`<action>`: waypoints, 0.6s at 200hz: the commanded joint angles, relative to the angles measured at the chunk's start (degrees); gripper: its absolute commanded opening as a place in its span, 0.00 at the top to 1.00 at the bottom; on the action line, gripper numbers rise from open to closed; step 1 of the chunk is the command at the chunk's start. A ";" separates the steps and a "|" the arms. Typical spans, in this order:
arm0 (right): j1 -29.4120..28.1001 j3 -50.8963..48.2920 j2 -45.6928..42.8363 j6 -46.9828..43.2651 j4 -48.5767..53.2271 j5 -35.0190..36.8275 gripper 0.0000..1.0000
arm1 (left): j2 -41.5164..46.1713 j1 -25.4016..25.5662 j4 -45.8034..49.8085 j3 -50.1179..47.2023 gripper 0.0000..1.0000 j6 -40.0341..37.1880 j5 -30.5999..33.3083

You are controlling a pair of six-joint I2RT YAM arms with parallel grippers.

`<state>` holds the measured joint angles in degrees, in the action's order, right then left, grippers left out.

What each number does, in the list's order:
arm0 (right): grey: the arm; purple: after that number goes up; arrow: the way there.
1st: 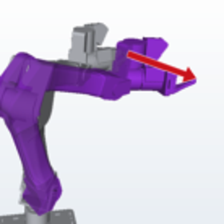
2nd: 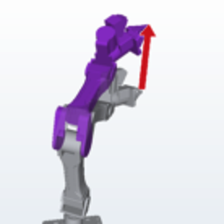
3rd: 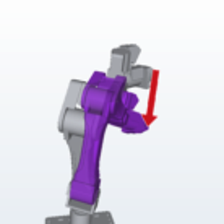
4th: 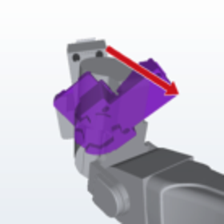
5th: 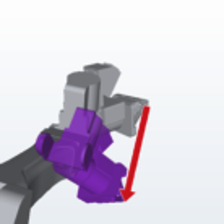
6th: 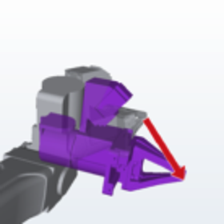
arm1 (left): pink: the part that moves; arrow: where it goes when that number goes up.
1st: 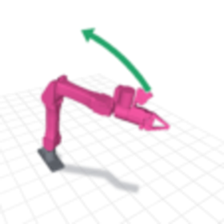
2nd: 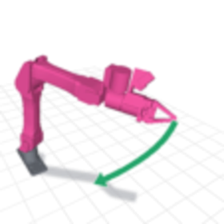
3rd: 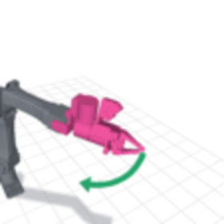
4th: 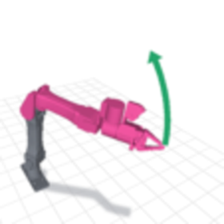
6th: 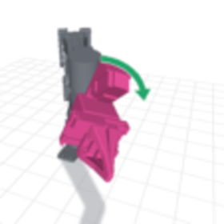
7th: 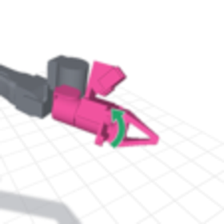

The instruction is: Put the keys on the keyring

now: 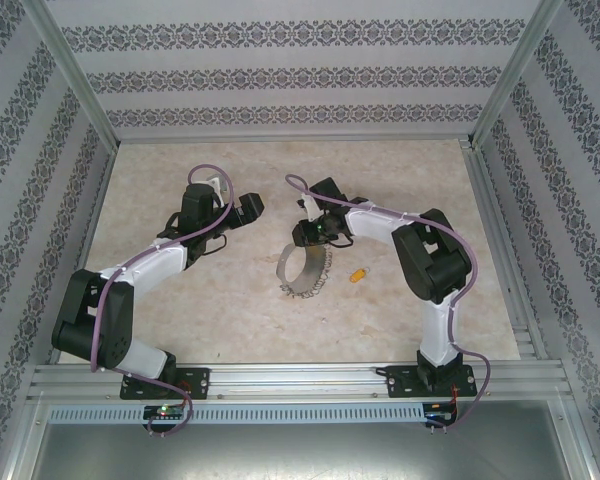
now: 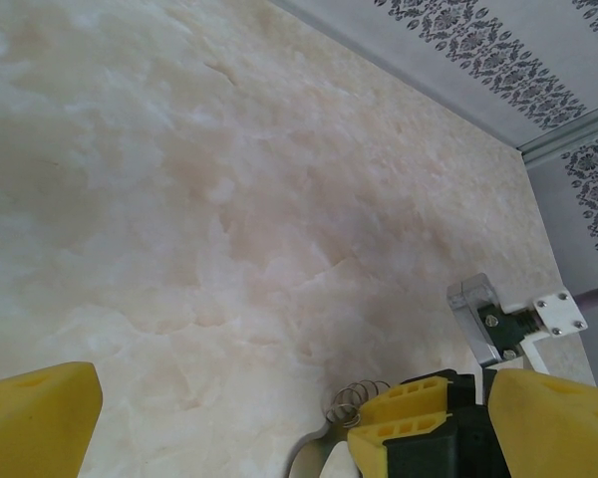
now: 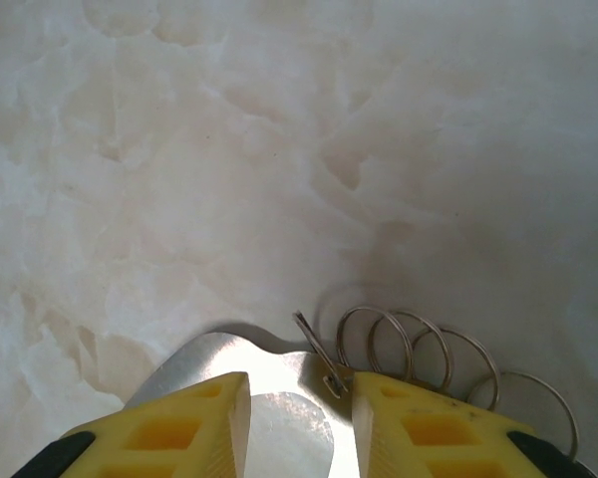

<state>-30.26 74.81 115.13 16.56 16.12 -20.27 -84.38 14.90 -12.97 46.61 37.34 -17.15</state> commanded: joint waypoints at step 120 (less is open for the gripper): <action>-0.15 3.55 3.34 0.22 0.73 -0.82 0.76 | 0.88 -0.48 -2.94 0.40 0.00 -1.07 -0.94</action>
<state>-30.26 77.17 116.97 16.58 16.08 -20.47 -84.38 14.90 -12.99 46.61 37.34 -17.56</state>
